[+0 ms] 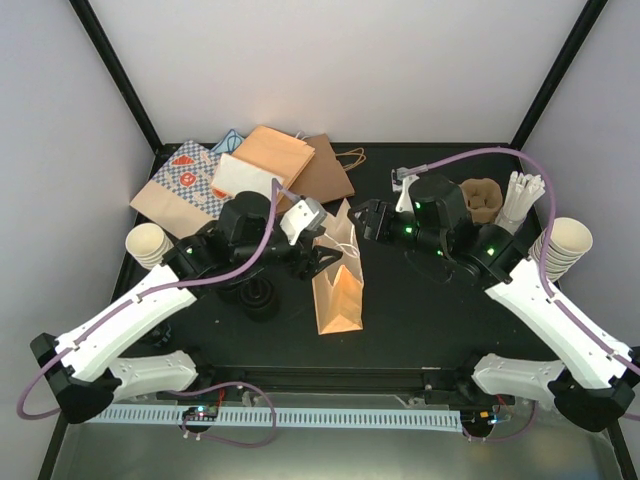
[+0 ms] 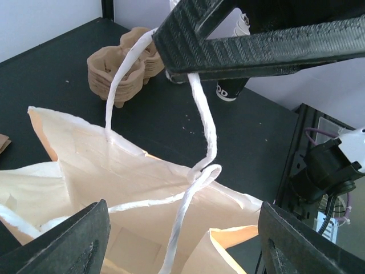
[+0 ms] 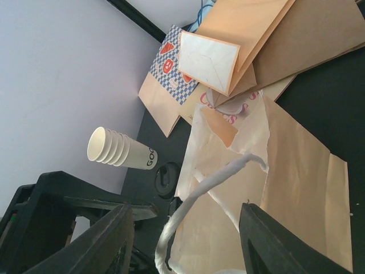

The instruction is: Pack the takeout coffee

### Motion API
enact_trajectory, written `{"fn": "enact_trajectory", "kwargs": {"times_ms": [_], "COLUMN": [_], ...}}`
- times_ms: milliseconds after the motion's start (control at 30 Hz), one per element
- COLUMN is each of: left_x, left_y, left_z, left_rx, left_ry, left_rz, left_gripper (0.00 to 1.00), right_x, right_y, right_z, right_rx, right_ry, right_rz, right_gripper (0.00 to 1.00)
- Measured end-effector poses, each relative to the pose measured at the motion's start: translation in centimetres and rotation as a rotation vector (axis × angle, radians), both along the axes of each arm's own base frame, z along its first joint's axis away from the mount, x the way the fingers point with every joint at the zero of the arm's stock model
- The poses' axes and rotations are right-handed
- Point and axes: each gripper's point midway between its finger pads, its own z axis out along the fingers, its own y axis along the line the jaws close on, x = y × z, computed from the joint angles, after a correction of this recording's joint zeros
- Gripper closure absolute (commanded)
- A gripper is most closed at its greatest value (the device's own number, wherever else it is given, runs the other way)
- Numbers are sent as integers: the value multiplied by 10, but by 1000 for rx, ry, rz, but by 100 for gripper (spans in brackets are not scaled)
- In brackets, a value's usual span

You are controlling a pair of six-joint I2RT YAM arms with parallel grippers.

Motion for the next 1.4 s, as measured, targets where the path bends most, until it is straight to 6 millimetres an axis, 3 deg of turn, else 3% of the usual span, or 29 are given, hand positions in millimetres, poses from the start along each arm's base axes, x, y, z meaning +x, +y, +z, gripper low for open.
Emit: {"fn": "enact_trajectory", "kwargs": {"times_ms": [100, 267, 333, 533, 967, 1400], "left_x": [1, 1, 0, -5, -4, 8], "left_y": [-2, -3, -3, -5, -24, -15], "left_z": [0, -3, -3, -5, -11, -22], "left_rx": [4, 13, 16, 28, 126, 235], "left_ry": [-1, -3, -6, -11, -33, -74], "left_rz": [-7, -15, -18, -41, -88, -33], "left_gripper": [26, 26, 27, 29, 47, 62], "right_x": [0, -1, -2, -3, -7, -9], "right_y": [1, 2, 4, 4, 2, 2], "right_z": [0, 1, 2, 3, 9, 10], "right_rx": [1, 6, 3, 0, 6, 9], "right_ry": [1, -3, -12, -22, -43, -47], "right_rz": [2, 15, 28, 40, 56, 66], "right_gripper": [56, 93, 99, 99, 99, 99]}}
